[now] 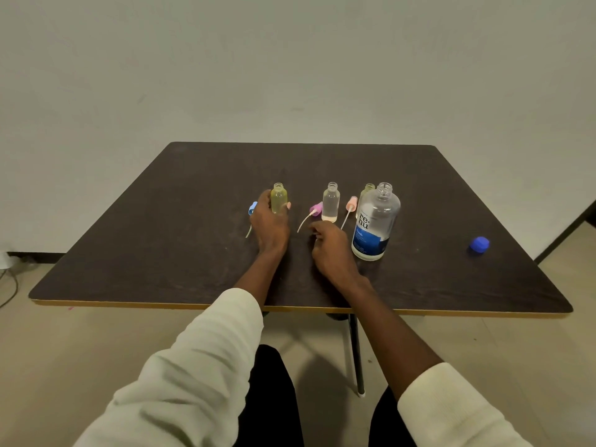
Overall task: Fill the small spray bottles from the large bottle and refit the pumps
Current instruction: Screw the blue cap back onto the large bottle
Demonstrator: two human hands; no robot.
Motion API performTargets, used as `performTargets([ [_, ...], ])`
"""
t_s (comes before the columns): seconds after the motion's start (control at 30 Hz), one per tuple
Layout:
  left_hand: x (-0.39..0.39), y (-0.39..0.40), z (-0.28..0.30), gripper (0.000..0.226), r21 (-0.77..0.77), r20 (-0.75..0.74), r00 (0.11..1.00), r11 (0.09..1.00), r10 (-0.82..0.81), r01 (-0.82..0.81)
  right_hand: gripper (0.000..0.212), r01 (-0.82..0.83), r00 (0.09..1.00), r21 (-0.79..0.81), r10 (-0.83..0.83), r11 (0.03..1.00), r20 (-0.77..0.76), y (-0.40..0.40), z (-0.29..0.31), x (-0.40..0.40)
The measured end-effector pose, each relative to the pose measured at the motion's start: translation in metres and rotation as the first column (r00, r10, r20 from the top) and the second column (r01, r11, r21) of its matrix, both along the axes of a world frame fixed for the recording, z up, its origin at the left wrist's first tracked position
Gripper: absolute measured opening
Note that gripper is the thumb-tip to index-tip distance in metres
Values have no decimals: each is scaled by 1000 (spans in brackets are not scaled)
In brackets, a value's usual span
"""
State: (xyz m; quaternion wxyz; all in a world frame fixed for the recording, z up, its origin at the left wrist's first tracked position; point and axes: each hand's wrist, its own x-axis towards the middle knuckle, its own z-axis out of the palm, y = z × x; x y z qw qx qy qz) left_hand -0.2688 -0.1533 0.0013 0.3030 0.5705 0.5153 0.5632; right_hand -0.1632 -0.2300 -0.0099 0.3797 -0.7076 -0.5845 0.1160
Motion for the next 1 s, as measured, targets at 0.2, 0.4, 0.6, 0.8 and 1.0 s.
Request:
performTargets([
  [0.2, -1, -3, 1, 43, -26, -79, 997, 1000, 4, -6, 39, -4, 1000, 7, 4, 1000, 7, 2, -4, 0],
  [0.4, 1, -11, -4, 37, 167, -102, 987, 981, 121, -103, 36, 2, 1000, 34, -3, 999, 13, -4, 1, -1],
  [0.6, 5, -52, -7, 14, 210, -105, 994, 977, -6, 28, 17, -37, 997, 145, 28, 989, 69, -28, 6, -2],
  [0.8, 24, -106, -5, 32, 152, 41, 982, 972, -187, 179, 9, 43, 997, 386, -65, 922, 43, -76, 10, 22],
  [1.0, 73, -130, -4, 82, -21, 63, 924, 925, -376, 378, 13, 292, 950, 438, -311, 850, -30, -101, 21, 101],
])
